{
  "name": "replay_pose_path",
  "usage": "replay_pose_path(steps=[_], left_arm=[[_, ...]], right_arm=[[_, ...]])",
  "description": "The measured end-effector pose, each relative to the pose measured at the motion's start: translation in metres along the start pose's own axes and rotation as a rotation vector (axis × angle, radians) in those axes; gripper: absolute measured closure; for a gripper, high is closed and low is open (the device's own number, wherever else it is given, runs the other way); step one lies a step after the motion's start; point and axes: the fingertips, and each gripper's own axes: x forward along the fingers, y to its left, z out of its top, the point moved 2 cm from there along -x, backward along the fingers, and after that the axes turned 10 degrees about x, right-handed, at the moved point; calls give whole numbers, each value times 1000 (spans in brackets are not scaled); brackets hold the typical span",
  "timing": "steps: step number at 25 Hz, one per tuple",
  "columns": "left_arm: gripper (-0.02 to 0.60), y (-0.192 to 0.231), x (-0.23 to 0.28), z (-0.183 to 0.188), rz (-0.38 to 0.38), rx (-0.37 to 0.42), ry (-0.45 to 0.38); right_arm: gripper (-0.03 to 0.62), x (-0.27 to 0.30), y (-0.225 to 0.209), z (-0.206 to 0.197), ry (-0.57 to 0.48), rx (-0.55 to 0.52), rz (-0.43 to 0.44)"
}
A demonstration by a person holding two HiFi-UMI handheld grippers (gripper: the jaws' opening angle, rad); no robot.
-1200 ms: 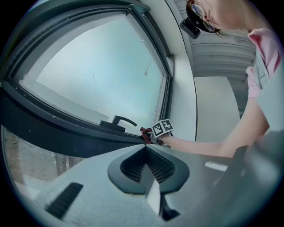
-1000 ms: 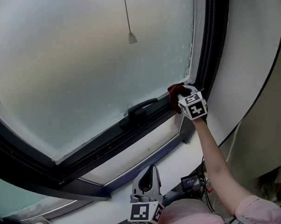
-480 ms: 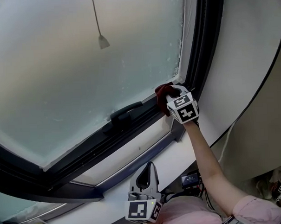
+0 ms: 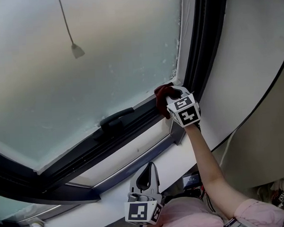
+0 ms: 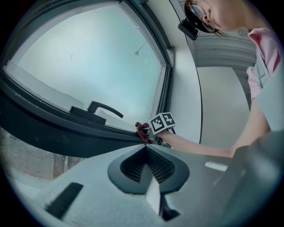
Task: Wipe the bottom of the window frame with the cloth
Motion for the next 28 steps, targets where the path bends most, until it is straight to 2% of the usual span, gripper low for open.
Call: replay_pose_path(steps=[16, 20, 25, 28], left_arm=[[584, -28, 33, -6, 71, 36, -4], [584, -32, 40, 1, 93, 16, -57], [584, -34, 37, -9, 101, 41, -2], [584, -36, 38, -3, 119, 26, -46]], right_arm=[[540, 13, -28, -1, 75, -16, 54], [540, 15, -32, -1, 86, -26, 64], [540, 18, -34, -1, 89, -22, 72], [540, 18, -33, -1, 89, -23, 73]])
